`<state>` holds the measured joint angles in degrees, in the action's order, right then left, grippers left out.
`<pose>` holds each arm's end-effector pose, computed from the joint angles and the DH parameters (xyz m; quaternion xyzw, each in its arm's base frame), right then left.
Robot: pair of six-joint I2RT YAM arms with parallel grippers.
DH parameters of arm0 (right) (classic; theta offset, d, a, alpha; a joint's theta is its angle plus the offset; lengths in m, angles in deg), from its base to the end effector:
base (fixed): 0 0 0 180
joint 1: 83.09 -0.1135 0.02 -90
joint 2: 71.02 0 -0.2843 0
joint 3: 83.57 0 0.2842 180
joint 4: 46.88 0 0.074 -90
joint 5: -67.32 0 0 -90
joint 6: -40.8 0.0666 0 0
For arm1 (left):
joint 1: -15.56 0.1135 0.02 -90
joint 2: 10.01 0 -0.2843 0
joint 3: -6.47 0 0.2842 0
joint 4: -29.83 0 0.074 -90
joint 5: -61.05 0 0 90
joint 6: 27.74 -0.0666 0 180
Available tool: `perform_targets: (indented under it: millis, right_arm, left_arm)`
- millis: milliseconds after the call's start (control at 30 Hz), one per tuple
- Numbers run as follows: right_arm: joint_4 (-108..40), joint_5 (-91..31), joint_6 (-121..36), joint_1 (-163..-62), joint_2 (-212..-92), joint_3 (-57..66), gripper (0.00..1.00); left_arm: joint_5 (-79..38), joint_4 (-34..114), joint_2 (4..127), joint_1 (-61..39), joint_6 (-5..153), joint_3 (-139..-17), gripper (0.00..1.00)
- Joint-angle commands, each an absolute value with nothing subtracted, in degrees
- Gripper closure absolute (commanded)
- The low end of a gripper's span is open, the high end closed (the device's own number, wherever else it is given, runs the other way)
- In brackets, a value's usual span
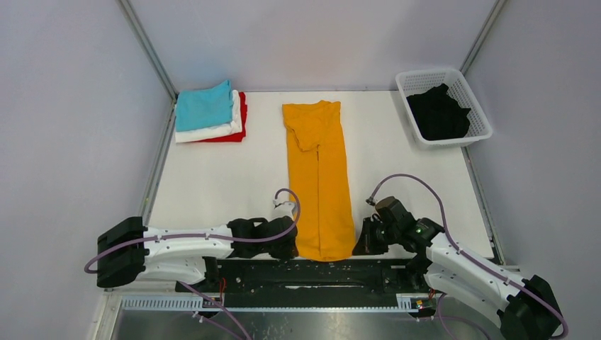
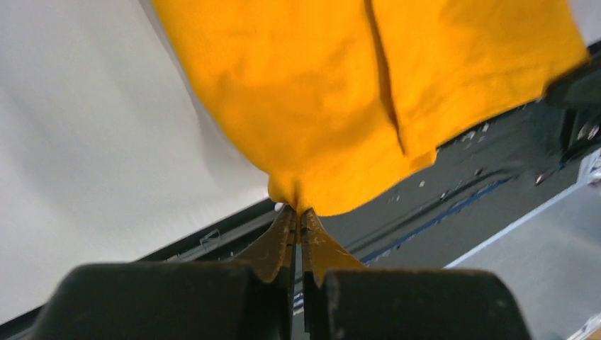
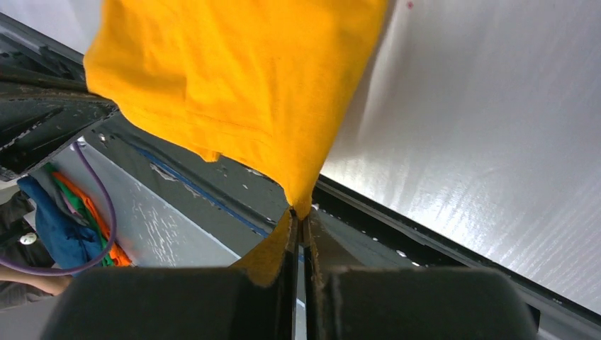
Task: Fold and stack the t-shirts
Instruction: Grab the bottom of the folded rectangular tshirt with both arms, then fold the folded rectangular tshirt in 1/3 of the way
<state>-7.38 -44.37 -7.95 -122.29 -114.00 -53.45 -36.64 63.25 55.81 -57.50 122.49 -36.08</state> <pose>0.1178 0.1278 0.1365 -0.0441 0.9306 0.3406 0.1269 0.0789 -0.2284 0.1436 0.0877 0.9521 -0.2371 0.1723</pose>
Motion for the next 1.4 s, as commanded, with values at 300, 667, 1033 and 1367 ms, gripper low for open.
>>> perform_targets:
  millis: [300, 667, 1033, 1367]
  right_arm:
    - [-17.8, -32.8, -9.2, -120.6, -126.2, -37.6, 1.00]
    - [-20.0, -29.8, -17.0, -112.7, -145.7, -19.3, 1.00]
    - [-19.6, -30.8, -19.7, -107.1, -164.9, -3.6, 0.99]
    - [-19.0, -32.3, -19.8, -105.0, -175.7, 3.7, 0.96]
  left_arm:
    - [-36.5, 57.1, 60.4, -37.3, 109.9, -48.0, 1.00]
    - [-37.3, 60.6, 75.6, -24.4, 100.3, -65.5, 1.00]
    - [-37.6, 63.1, 89.4, -16.9, 97.3, -77.7, 1.00]
    - [-35.4, 63.6, 98.0, -14.5, 96.2, -84.2, 1.00]
